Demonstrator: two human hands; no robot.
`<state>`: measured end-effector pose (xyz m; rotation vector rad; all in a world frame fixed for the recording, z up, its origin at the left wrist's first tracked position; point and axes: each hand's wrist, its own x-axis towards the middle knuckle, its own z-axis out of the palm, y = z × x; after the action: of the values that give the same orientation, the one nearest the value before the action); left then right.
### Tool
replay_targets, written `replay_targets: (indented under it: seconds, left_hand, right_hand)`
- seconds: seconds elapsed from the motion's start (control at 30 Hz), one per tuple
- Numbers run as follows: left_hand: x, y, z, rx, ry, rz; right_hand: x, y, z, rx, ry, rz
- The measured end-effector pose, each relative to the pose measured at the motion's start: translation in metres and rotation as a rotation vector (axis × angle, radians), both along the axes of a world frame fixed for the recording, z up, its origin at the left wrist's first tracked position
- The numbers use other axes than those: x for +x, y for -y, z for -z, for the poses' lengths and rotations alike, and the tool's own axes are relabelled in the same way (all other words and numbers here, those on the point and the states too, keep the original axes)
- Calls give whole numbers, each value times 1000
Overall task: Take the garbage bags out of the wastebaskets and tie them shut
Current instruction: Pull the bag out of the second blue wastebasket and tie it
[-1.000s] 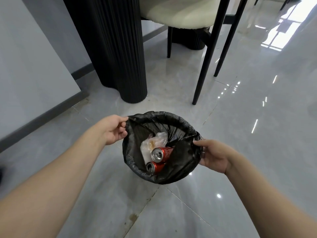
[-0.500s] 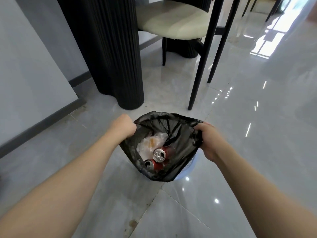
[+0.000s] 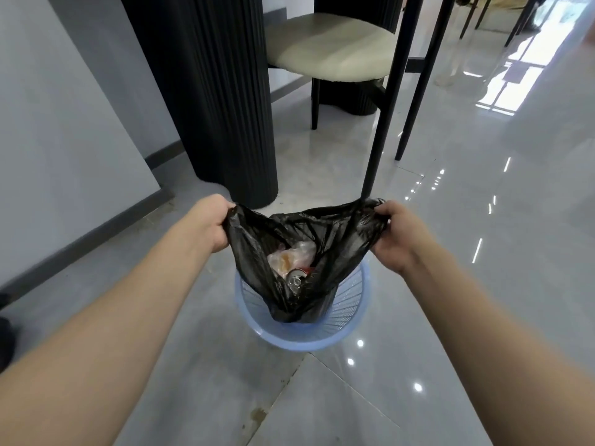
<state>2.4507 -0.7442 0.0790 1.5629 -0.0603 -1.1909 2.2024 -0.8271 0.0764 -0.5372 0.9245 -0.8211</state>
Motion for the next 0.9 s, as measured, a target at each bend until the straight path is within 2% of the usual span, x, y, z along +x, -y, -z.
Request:
replay_targets:
  seconds: [0.1, 0.2, 0.37, 0.47, 0.6, 0.73, 0.9]
  left_hand:
    - [-1, 7, -18, -61, 205, -109]
    - [-14, 15, -45, -143, 395, -119]
    - [-47, 20, -86, -340, 512, -80]
    - [-77, 24, -106, -479, 442, -49]
    - [-118, 33, -123, -571, 236, 49]
    - [-162, 49, -126, -585, 157, 133]
    - [-218, 61, -106, -500, 192, 218]
  right_hand:
    - [-2, 7, -17, -97, -45, 37]
    - [-8, 12, -39, -207, 3, 80]
    - [-23, 20, -73, -336, -58, 123]
    - [-45, 28, -94, -440, -304, 254]
    - [-87, 36, -110, -708, -637, 248]
    - [-112, 42, -108, -658, -633, 383]
    - [-140, 40, -83, -709, -770, 275]
